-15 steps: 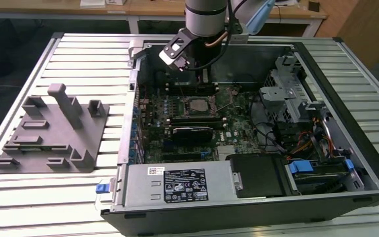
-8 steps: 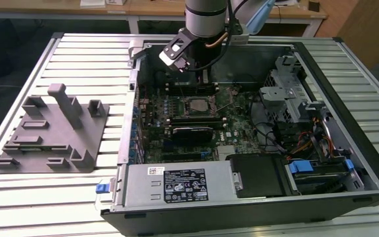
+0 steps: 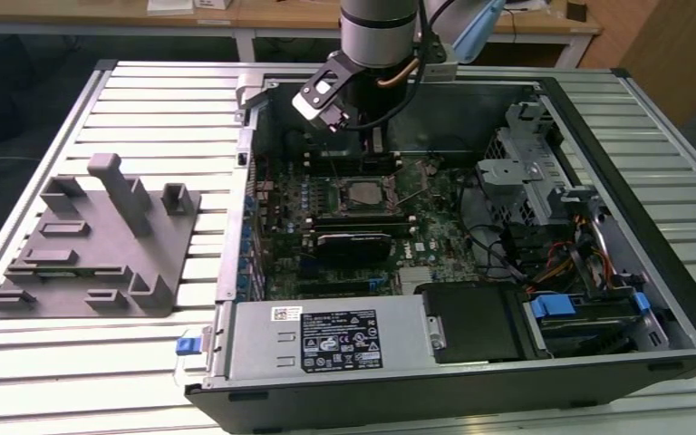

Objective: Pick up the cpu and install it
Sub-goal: 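Close the cpu cover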

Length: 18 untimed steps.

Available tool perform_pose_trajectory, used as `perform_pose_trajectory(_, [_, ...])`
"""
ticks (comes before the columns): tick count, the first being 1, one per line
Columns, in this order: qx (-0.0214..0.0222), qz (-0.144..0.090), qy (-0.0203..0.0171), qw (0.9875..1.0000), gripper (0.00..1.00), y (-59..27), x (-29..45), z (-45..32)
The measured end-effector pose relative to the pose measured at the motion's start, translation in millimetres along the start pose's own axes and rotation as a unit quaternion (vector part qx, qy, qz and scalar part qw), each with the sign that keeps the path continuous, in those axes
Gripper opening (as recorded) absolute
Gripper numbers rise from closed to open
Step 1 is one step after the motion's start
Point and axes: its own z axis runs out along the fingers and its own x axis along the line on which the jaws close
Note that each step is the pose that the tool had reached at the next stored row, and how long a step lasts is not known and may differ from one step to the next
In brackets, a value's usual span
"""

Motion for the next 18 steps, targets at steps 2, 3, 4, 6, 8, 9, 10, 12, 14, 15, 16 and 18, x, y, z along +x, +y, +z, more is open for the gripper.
perform_pose_trajectory(2, [0.0,0.0,0.0,1.0,0.11,0.0,0.0,0.0])
perform_pose_trajectory(3, [0.0,0.0,0.0,1.0,0.11,0.1,0.0,-0.1])
perform_pose_trajectory(4, [0.0001,0.0,-0.0001,1.0,0.11,0.4,0.0,-0.1])
perform_pose_trajectory(6, [0.0,0.0,-0.0001,1.0,0.11,0.7,0.0,-0.1])
perform_pose_trajectory(8, [0.0,0.0,0.0,1.0,0.11,0.9,0.0,0.0])
perform_pose_trajectory(9, [0.0,0.0,0.0,1.0,0.11,1.0,0.0,0.0])
perform_pose_trajectory(10, [0.0,0.0,0.0,1.0,0.11,1.1,0.0,0.0])
perform_pose_trajectory(12, [0.0,0.0,0.0,1.0,0.11,1.3,0.0,0.0])
perform_pose_trajectory(14, [0.0,0.0,0.0,1.0,0.11,1.3,0.0,0.0])
perform_pose_trajectory(15, [0.0,0.0,0.0,1.0,0.11,1.3,0.0,0.0])
perform_pose_trajectory(16, [0.0,0.0,0.0,1.0,0.11,1.5,0.0,0.0])
perform_pose_trajectory(18, [0.0001,0.0,-0.0001,1.0,0.11,3.0,0.1,0.1])
